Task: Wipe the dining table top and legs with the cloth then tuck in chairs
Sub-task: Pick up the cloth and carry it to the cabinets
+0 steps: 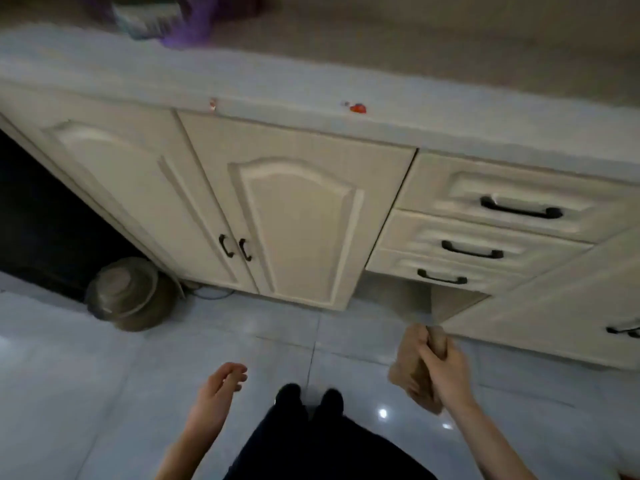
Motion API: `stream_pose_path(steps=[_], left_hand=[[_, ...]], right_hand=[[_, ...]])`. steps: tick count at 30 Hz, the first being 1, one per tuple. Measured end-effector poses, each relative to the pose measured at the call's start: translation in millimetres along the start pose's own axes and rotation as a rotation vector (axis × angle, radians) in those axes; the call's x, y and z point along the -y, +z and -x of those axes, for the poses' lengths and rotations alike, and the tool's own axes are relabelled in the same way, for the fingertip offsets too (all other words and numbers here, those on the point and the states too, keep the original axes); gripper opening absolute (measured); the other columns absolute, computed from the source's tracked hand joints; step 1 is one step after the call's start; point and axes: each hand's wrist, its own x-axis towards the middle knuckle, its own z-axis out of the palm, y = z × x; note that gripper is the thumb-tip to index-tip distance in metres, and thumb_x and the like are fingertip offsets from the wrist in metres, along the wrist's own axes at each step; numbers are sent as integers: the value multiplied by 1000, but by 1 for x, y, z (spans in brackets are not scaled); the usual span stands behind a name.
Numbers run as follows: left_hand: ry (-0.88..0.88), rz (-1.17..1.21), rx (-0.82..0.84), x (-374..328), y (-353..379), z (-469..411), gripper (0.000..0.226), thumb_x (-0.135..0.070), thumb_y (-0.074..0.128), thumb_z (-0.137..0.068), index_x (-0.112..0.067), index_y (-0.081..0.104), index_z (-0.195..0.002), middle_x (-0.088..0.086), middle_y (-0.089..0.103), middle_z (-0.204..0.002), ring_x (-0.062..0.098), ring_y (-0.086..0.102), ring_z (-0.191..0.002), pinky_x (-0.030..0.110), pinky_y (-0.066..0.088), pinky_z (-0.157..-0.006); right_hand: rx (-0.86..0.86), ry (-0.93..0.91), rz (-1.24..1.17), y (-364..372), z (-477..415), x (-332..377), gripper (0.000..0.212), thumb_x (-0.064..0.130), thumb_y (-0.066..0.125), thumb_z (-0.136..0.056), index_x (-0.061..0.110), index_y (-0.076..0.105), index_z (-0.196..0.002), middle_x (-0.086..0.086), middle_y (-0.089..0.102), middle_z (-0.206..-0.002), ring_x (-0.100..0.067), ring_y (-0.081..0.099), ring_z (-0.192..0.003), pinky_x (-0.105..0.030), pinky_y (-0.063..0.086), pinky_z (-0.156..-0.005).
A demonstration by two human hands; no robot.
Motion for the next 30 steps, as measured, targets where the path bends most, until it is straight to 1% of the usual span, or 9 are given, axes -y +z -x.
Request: stream_pose_path(steps=[3,6,10,13,16,20,23,26,30], left_hand=[[178,-18,54,-71,-1,-26,23,-11,46,-97,-21,66,-91,1,68,-93,20,63,-92,32,48,-84],[425,-62,80,-154,-1,-39,21,-13,51,-95,-28,66,-94,-10,69,-93,8,63,-93,22,47,-87],[817,-87,181,-273,1,-38,24,-31,47,-90,-23,65,-104,-13,66,-101,3,62,-98,13,45,-85],[1029,-27,221,-355,11,-37,22,-25,48,-91,-23,64,-105,-11,65,-103,4,62,-100,11,44,-87],[994,138,279,-425,30,-51,21,-22,50,-94,-21,61,-113,-10,65,-108,-1,60,-100,10,44,-86],[682,371,487,-488,59,-77,31,-32,55,-92,-14,61,-116,-1,68,-111,11,64,-101,24,51,-87],[720,249,323,-505,71,-103,15,-17,55,-93,-12,63,-103,2,68,-94,9,64,-81,14,51,-69],[749,90,176,-511,76,-134,11,-12,57,-90,-13,61,-101,8,65,-90,20,61,-87,27,46,-75],[824,-159,-4,-507,79,-159,20,-13,59,-87,-12,62,-107,8,67,-88,25,65,-86,30,48,-76]], right_hand=[[60,-140,-44,3,-3,65,11,8,68,-87,18,62,-89,-2,67,-80,-11,62,-74,-8,45,-59],[114,-289,-104,-3,-4,136,20,8,70,-84,26,64,-89,18,69,-75,9,63,-72,-3,43,-61],[144,-436,-226,-17,-4,234,15,2,68,-84,17,66,-86,16,71,-68,2,64,-66,-9,48,-59],[168,-527,-311,-28,-7,306,8,6,68,-84,12,69,-90,3,74,-81,-10,68,-78,-23,56,-70],[192,-588,-393,-33,-27,361,4,9,68,-85,8,69,-89,-3,72,-83,-14,68,-79,-29,55,-74],[238,-537,-456,-26,-74,402,10,16,70,-83,7,70,-88,-3,73,-79,-15,70,-77,-28,56,-71],[182,-441,-459,-14,-122,403,15,16,69,-85,5,70,-96,-7,74,-85,-19,70,-83,-31,54,-77],[142,-383,-316,-3,-161,393,20,29,65,-87,10,70,-90,-10,72,-87,-27,67,-90,-34,48,-79],[2,-354,-155,1,-180,385,27,31,52,-94,9,66,-85,-6,66,-78,-21,59,-76,-30,41,-66]])
